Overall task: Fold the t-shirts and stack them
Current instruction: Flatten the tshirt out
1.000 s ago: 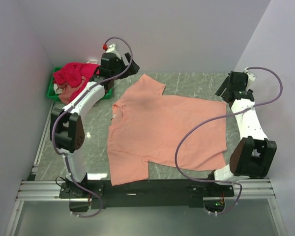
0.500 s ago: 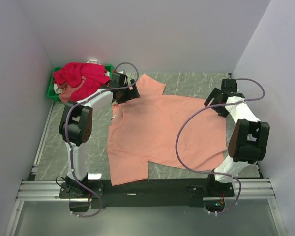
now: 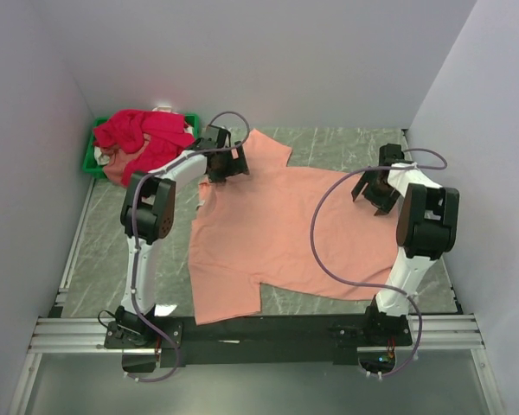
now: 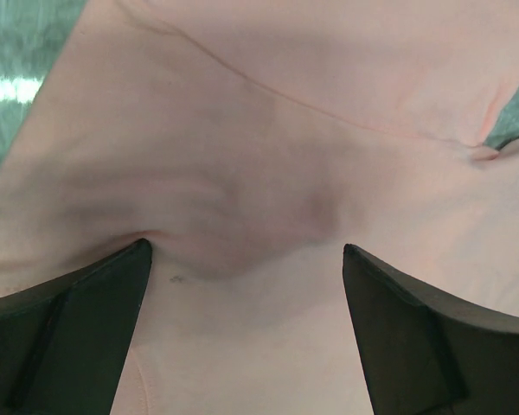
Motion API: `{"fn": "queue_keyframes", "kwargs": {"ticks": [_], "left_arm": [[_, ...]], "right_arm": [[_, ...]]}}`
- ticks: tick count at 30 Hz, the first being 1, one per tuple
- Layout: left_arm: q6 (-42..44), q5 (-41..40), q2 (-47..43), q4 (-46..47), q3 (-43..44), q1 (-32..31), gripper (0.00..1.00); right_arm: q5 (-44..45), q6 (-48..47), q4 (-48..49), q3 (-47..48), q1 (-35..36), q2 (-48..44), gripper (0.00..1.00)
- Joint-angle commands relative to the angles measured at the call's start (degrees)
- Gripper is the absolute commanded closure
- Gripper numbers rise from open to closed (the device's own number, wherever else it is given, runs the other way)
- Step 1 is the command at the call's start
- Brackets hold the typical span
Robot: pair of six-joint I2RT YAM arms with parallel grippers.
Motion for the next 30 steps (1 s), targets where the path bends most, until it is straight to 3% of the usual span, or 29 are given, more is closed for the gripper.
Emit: {"fn": "queue_keyframes", "kwargs": {"ticks": [1, 10, 16, 23, 30], "left_arm": [[1.63, 0.52, 3.82, -2.4, 4.21, 1.02, 0.02], [3.65, 4.64, 13.22, -5.22, 16.86, 1.81, 0.02], [3.92, 10.88, 14.56, -2.5, 22.33, 1.9, 0.02], [1.9, 11.6, 5.43, 2.16, 17.59, 2.25, 0.01], [-0.12, 3.17, -10.31, 1.99, 4.16, 3.39, 0.01]], "right_arm": [[-0.18, 0.45, -1.55, 4.42, -0.62, 3.02, 0.13], [-1.24, 1.07, -4.54, 11.27, -2.91, 9.88, 0.14], [-0.45, 0.11, -8.4, 19.09, -3.53, 12.87, 0.14], [-2.12, -2.88, -8.76, 21.74, -3.44, 11.21, 0.15], [-3.26, -5.0, -9.55, 22.0, -2.21, 6.99, 0.16]]}}
